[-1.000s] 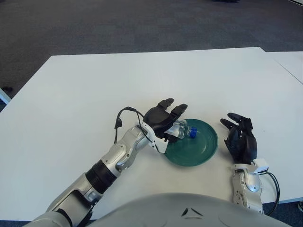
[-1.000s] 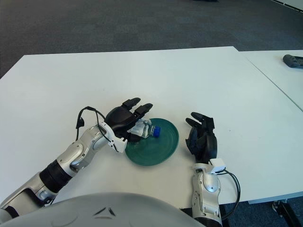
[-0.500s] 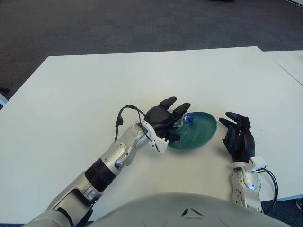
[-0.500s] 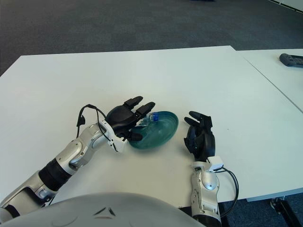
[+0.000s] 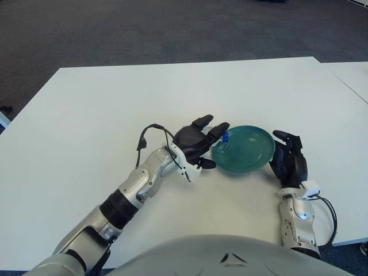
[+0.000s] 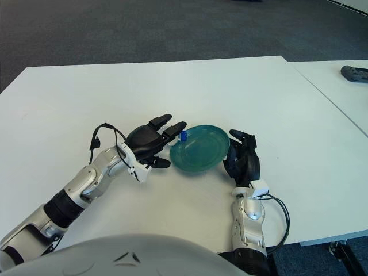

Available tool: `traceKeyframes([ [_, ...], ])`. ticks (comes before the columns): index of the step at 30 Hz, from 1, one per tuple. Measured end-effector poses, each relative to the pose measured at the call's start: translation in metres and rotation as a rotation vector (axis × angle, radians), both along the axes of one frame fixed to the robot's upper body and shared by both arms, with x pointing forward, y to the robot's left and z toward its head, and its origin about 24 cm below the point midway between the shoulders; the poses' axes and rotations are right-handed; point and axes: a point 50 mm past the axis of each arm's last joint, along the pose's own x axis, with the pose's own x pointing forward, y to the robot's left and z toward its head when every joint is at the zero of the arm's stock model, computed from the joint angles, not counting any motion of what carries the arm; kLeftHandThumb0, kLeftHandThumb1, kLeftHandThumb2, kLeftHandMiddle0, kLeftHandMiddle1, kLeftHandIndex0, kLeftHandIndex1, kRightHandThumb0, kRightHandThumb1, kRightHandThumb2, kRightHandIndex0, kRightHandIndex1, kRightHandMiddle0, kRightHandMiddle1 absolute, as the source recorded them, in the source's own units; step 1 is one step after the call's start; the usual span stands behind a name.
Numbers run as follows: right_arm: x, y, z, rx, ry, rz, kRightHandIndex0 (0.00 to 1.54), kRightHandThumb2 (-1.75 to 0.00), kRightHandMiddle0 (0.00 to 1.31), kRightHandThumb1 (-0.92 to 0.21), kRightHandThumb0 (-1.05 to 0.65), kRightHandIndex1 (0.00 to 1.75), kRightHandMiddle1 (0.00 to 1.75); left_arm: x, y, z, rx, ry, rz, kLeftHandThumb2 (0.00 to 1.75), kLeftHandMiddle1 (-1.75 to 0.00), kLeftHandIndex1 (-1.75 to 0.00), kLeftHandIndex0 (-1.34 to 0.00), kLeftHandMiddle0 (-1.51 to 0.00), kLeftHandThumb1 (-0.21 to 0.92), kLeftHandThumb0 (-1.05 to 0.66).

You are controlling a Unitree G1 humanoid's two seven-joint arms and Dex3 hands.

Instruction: Put the bottle into the plate.

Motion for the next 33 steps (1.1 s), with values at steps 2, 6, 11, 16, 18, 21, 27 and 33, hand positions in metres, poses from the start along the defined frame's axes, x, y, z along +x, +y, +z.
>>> traceKeyframes([
  [2, 0.0009, -0.0003, 0.0001, 0.000, -0.002, -0.001, 0.56, -0.64, 0.22, -0.92, -0.68, 1.08, 1.21, -0.0003, -0.0002, -0.0001, 0.000, -0.002, -0.008, 0.78, 0.00, 0.00, 0.00, 0.00, 0.92, -1.05],
  [6, 0.0027, -0.0008, 0.0000, 0.001, -0.004, -0.003, 0.57, -0.64, 0.21, -0.92, -0.67, 1.08, 1.20, -0.0003, 0.0001, -0.0007, -0.002, -0.005, -0.017, 0.77, 0.00, 0.00, 0.00, 0.00, 0.92, -1.05],
  [11, 0.0036, -0.0010, -0.0002, 0.002, -0.004, -0.004, 0.57, -0.64, 0.20, -0.92, -0.67, 1.09, 1.19, 0.0012, 0.0019, -0.0010, -0.005, -0.005, -0.013, 0.76, 0.00, 0.00, 0.00, 0.00, 0.92, -1.05],
  [16, 0.0041, -0.0011, -0.0003, 0.003, -0.005, -0.005, 0.56, -0.66, 0.19, -0.92, -0.66, 1.08, 1.19, 0.0026, 0.0035, -0.0013, -0.005, -0.003, -0.007, 0.75, 0.00, 0.00, 0.00, 0.00, 0.92, -1.05],
  [18, 0.0042, -0.0010, -0.0003, 0.003, -0.005, -0.003, 0.55, -0.66, 0.19, -0.92, -0.66, 1.08, 1.18, 0.0031, 0.0040, -0.0012, -0.005, -0.003, -0.005, 0.75, 0.00, 0.00, 0.00, 0.00, 0.92, -1.05],
  [21, 0.0042, -0.0009, -0.0002, 0.002, -0.005, 0.000, 0.55, -0.67, 0.19, -0.92, -0.65, 1.07, 1.18, 0.0034, 0.0042, -0.0011, -0.005, -0.004, -0.004, 0.75, 0.00, 0.00, 0.00, 0.00, 0.92, -1.05],
  [27, 0.0043, -0.0007, -0.0002, 0.002, -0.005, 0.003, 0.55, -0.68, 0.18, -0.91, -0.64, 1.07, 1.18, 0.0037, 0.0047, -0.0009, -0.006, -0.004, -0.003, 0.75, 0.00, 0.00, 0.00, 0.00, 0.92, -1.05],
  [33, 0.0045, -0.0004, -0.0002, 0.002, -0.006, 0.009, 0.54, -0.68, 0.16, -0.92, -0.63, 1.06, 1.18, 0.0039, 0.0046, -0.0008, -0.007, -0.004, -0.001, 0.75, 0.00, 0.00, 0.00, 0.00, 0.92, -1.05],
])
